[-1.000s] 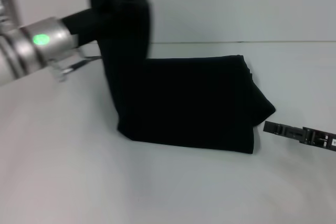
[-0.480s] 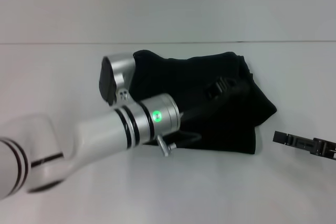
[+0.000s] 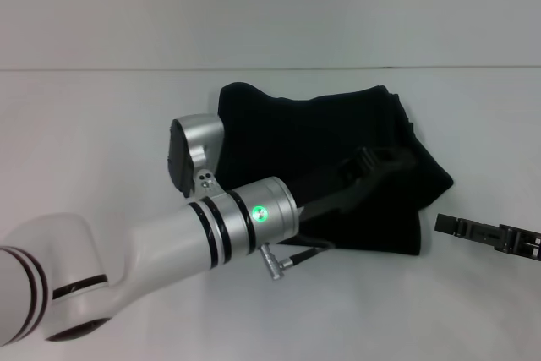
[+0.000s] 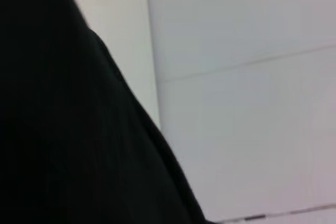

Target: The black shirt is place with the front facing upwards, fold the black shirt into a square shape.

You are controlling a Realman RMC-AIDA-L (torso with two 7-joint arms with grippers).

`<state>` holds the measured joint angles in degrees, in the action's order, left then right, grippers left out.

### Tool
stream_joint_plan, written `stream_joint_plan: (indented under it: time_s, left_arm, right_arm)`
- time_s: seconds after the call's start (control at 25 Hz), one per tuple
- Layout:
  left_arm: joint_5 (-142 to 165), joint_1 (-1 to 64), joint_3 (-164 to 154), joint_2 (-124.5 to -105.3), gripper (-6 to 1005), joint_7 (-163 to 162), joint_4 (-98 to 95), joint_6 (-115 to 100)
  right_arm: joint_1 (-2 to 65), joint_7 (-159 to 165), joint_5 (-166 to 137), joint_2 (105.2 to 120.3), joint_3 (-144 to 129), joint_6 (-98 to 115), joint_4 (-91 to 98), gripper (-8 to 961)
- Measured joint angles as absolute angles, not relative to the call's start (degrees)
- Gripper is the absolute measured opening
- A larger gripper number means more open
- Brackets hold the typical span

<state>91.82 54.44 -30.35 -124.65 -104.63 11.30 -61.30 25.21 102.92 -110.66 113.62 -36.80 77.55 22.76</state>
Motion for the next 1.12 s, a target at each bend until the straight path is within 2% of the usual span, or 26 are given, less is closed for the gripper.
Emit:
stream_joint_plan:
  time_s: [0.36, 0.56, 0.8, 1.0, 1.12]
  left_arm:
    - [91.94, 53.47, -30.15, -124.7, 289, -102.68, 13.1, -67.16]
    - [92.52, 51.4, -30.12, -124.71, 529, -102.74, 13.15, -67.58]
    - [94.57, 50.19, -29.86, -124.7, 733, -103.07, 11.64, -67.14]
    - [99.56, 46.61, -30.41, -124.63, 948, -102.9, 2.98, -74.49]
    - [102.31, 43.44, -33.44, -124.43, 949, -102.25, -4.71, -80.31]
  right_arm:
    - [25.07, 102.84, -110.66, 113.7, -36.81, 75.79, 22.76, 895]
    - [24.61, 102.83, -110.65, 113.05, -36.66, 74.74, 22.76, 895]
    - [23.9, 102.96, -110.65, 112.24, -35.33, 74.25, 22.8, 894]
    - [23.55, 105.22, -110.54, 111.84, -33.22, 75.99, 24.37, 894]
    - [24.94, 110.3, -110.9, 111.37, -33.6, 77.23, 26.4, 894]
